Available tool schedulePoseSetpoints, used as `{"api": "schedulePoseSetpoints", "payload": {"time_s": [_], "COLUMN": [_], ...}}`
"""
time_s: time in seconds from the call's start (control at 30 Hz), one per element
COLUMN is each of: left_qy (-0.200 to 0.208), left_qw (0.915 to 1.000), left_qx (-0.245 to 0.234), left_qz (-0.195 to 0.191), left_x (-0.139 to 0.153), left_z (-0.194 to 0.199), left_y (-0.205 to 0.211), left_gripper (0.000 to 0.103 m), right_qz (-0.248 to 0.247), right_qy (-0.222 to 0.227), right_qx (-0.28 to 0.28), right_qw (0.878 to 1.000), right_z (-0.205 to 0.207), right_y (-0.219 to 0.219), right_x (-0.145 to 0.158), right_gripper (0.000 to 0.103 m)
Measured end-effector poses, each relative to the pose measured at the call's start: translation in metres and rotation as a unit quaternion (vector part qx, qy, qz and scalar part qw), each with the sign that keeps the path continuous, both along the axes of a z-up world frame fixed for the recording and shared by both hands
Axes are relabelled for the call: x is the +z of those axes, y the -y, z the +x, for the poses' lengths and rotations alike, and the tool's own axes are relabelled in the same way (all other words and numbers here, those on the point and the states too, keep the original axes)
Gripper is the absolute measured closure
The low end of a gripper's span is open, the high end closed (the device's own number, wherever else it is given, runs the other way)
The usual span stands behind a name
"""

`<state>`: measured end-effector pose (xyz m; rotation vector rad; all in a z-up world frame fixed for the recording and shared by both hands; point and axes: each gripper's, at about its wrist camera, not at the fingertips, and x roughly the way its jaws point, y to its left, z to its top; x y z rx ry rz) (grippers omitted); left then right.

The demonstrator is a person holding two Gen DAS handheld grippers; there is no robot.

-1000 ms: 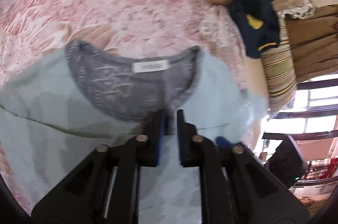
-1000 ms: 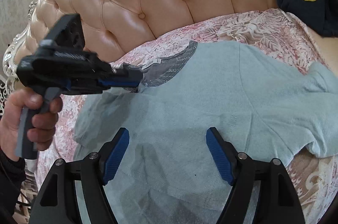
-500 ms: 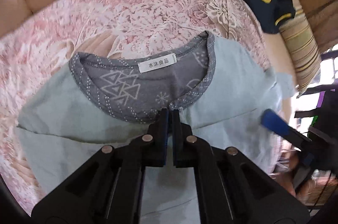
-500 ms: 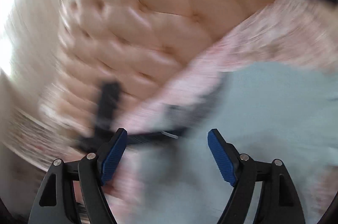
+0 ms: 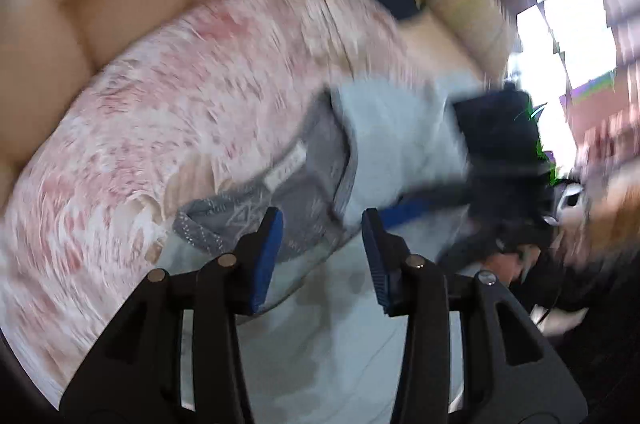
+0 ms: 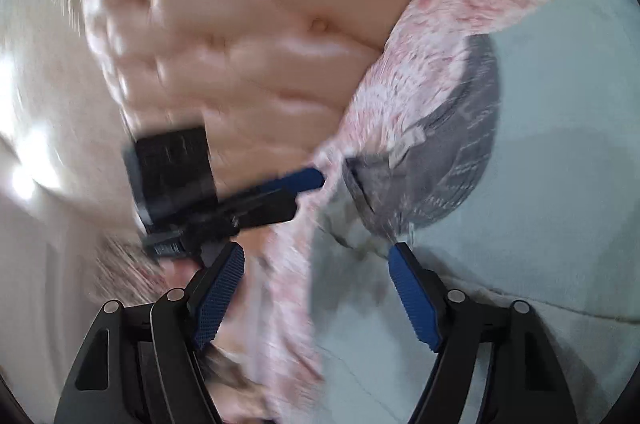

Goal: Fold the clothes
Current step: 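Grasp the grey collar with the left gripper and straighten it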

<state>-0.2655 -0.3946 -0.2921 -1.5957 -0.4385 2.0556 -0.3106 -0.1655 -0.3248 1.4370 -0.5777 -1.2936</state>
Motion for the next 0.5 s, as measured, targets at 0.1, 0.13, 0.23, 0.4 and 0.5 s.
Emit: {"api": "schedulePoseSetpoints", "payload": {"time_s": [0.1,0.13,0.23,0.4,0.5], "left_qy": [0.002,0.001,-0.012,-0.011,-0.013], "left_qw": [0.9960,0.9939,0.9875,0.9721,0.9673], "left_qx": [-0.084,-0.105,-0.150,-0.220,-0.241], "left_qz": [-0.030,-0.035,-0.047,-0.082,-0.077], "left_x": [-0.006,-0.007,-0.005,-0.016,-0.017], "left_z": [-0.004,-0.006,-0.013,-0.016,-0.014], "left_y": [-0.013,-0.016,-0.021,-0.035,-0.037], "left_gripper": [0.059,0.059,0.060,0.060,0.077], "right_qz": [0.092,0.098,0.115,0.144,0.160], "right_qy": [-0.188,-0.199,-0.234,-0.291,-0.325], "right_qx": [0.060,0.065,0.081,0.106,0.121], "right_qw": [0.976,0.973,0.962,0.940,0.924], "right_z": [0.028,0.030,0.037,0.048,0.055], "right_y": [0.016,0.017,0.020,0.026,0.029], "right_x": [0.032,0.032,0.033,0.033,0.033], "right_gripper": [0.026,0.025,0.024,0.025,0.025]}}
